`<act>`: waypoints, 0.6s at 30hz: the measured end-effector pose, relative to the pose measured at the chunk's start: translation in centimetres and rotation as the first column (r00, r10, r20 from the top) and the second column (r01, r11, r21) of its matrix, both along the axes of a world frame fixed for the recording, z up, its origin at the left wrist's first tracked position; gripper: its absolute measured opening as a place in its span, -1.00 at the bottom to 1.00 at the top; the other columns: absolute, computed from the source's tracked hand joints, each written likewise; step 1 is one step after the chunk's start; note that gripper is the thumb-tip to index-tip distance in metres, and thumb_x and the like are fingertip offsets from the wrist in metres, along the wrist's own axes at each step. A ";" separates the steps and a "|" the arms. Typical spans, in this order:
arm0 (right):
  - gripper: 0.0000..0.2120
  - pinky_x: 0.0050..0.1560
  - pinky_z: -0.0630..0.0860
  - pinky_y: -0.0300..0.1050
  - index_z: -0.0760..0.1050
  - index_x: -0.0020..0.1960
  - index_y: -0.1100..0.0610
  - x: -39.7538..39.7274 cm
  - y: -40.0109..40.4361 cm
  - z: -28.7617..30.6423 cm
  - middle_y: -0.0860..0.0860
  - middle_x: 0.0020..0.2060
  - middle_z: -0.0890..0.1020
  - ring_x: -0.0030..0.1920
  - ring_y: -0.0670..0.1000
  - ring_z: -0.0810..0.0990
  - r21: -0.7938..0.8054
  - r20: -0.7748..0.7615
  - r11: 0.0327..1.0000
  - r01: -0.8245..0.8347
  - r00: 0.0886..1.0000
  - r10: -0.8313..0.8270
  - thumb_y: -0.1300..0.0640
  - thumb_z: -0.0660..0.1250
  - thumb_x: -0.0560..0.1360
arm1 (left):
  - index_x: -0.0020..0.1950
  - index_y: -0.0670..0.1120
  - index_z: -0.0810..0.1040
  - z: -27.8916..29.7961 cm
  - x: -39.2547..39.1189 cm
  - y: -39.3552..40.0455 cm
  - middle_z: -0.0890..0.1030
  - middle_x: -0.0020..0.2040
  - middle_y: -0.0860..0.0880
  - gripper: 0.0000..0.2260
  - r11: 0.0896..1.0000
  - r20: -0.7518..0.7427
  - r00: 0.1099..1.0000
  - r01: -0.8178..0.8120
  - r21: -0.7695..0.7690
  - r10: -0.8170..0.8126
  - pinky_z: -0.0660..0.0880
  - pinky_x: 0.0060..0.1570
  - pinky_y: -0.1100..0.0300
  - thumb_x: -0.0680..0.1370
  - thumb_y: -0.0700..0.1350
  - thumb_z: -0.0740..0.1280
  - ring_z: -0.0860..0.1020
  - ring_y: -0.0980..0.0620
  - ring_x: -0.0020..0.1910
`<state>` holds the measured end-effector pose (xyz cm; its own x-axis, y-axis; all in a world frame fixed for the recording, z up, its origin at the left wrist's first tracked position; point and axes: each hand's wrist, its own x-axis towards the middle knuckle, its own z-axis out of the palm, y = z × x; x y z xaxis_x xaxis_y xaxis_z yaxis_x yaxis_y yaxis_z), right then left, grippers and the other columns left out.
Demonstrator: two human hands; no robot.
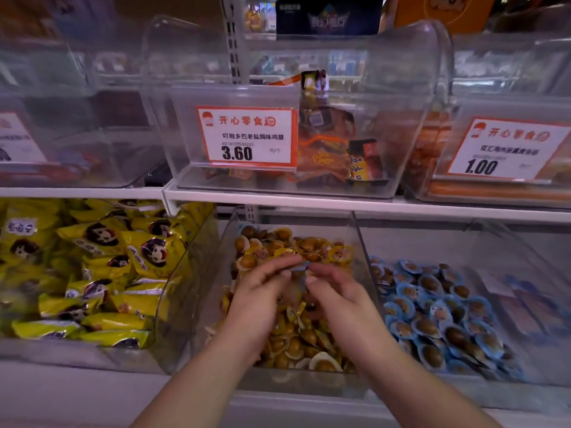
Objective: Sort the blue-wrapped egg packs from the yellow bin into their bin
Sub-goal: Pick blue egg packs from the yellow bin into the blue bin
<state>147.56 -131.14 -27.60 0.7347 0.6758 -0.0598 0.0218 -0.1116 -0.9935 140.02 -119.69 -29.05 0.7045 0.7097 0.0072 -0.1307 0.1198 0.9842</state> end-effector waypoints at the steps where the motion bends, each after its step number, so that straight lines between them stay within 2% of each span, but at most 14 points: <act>1: -0.79 0.08 0.64 -0.01 0.58 0.20 -0.02 0.0 0.5 -0.1 -0.03 0.06 0.68 0.05 -0.01 0.68 0.073 -0.195 0.997 0.033 0.981 -0.019 0.01 0.33 0.58 | 0.05 0.00 0.73 0.0 -0.2 -0.1 0.69 0.13 0.08 -0.70 0.992 -0.028 1.000 0.004 0.125 -0.001 0.50 0.23 0.17 0.61 -0.31 0.26 0.59 0.09 0.22; 3: -0.78 -0.05 0.65 0.00 0.63 0.15 0.10 0.2 1.1 -0.1 0.12 0.04 0.71 -0.01 0.12 0.72 0.244 -0.498 0.964 0.107 0.867 0.030 0.05 0.35 0.57 | 0.02 0.02 0.72 -0.2 -0.5 -0.2 0.67 0.14 0.12 -0.67 0.934 -0.044 0.999 0.014 0.357 0.002 0.49 0.23 0.25 0.60 -0.35 0.27 0.57 0.18 0.21; 5: -0.79 -0.13 0.64 -0.06 0.66 0.12 0.15 0.5 1.6 -0.3 0.13 0.00 0.73 -0.03 0.12 0.73 0.300 -0.609 0.936 0.184 0.792 0.039 0.07 0.36 0.57 | 0.05 0.04 0.69 -0.6 -0.6 -0.4 0.64 0.16 0.15 -0.67 0.818 -0.045 0.999 0.014 0.575 0.014 0.44 0.27 0.28 0.59 -0.37 0.28 0.55 0.21 0.24; 6: -0.77 -0.13 0.64 -0.07 0.65 0.13 0.18 0.6 1.8 -0.5 0.15 0.01 0.73 -0.01 0.11 0.73 0.301 -0.641 0.932 0.202 0.767 0.041 0.07 0.36 0.57 | 0.08 0.06 0.68 -0.8 -0.6 -0.5 0.62 0.16 0.19 -0.66 0.772 -0.045 0.999 0.016 0.635 0.017 0.43 0.26 0.32 0.58 -0.37 0.29 0.54 0.23 0.24; 9: -0.71 -0.12 0.65 -0.01 0.61 0.17 0.22 0.8 2.6 -1.2 0.21 0.04 0.71 -0.01 0.13 0.73 0.306 -0.725 0.936 0.172 0.679 0.112 0.06 0.33 0.58 | 0.22 0.15 0.59 -1.2 -0.9 -0.9 0.58 0.18 0.29 -0.61 0.752 -0.078 0.997 0.045 0.658 0.008 0.39 0.24 0.43 0.59 -0.32 0.29 0.50 0.30 0.26; 11: -0.71 -0.08 0.65 0.03 0.61 0.18 0.22 0.9 2.8 -1.4 0.23 0.05 0.70 0.01 0.15 0.72 0.307 -0.743 0.940 0.150 0.655 0.138 0.06 0.35 0.57 | 0.33 0.22 0.48 -1.5 -1.0 -1.0 0.52 0.25 0.32 -0.59 0.725 -0.120 0.991 0.043 0.687 0.055 0.36 0.27 0.45 0.61 -0.24 0.30 0.44 0.35 0.29; 13: -0.74 -0.03 0.65 0.06 0.62 0.19 0.21 0.9 2.7 -1.6 0.22 0.07 0.70 0.09 0.17 0.70 0.307 -0.723 0.941 0.141 0.678 0.134 0.12 0.37 0.55 | 0.39 0.25 0.41 -1.7 -0.9 -0.7 0.47 0.30 0.33 -0.59 0.691 -0.142 0.980 0.009 0.723 0.136 0.32 0.29 0.47 0.60 -0.08 0.34 0.39 0.38 0.32; 14: -0.76 -0.08 0.65 0.05 0.62 0.18 0.19 0.9 2.5 -1.5 0.19 0.05 0.71 0.07 0.14 0.70 0.303 -0.687 0.943 0.139 0.717 0.115 0.17 0.38 0.54 | 0.40 0.24 0.41 -1.7 -0.9 -0.5 0.47 0.30 0.32 -0.61 0.689 -0.144 0.976 -0.009 0.725 0.165 0.31 0.27 0.47 0.59 0.02 0.35 0.39 0.38 0.32; 16: -0.82 -0.26 0.59 -0.07 0.64 0.10 0.14 1.1 1.9 -0.8 0.14 -0.09 0.71 -0.11 0.04 0.70 0.287 -0.523 0.948 0.138 0.851 0.035 0.22 0.40 0.50 | 0.37 0.20 0.45 -1.4 -0.9 -0.4 0.50 0.27 0.29 -0.63 0.714 -0.124 0.982 -0.018 0.700 0.146 0.37 0.24 0.39 0.58 0.21 0.28 0.43 0.34 0.29; 18: -0.88 -0.40 0.47 -0.13 0.64 -0.05 0.08 2.0 0.6 0.5 0.14 -0.23 0.66 -0.34 0.03 0.59 0.307 -0.297 0.941 0.142 0.954 -0.047 0.17 0.42 0.41 | 0.31 0.19 0.50 -1.2 -0.8 -0.7 0.57 0.21 0.27 -0.65 0.747 -0.071 0.995 -0.005 0.664 0.069 0.45 0.20 0.30 0.61 0.27 0.14 0.50 0.28 0.25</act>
<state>149.56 -130.58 -27.06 0.7809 0.6213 -0.0649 -0.2582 0.2264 -0.9392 139.17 -120.34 -30.29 0.6983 0.5743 0.4272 -0.0336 -0.5699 0.8210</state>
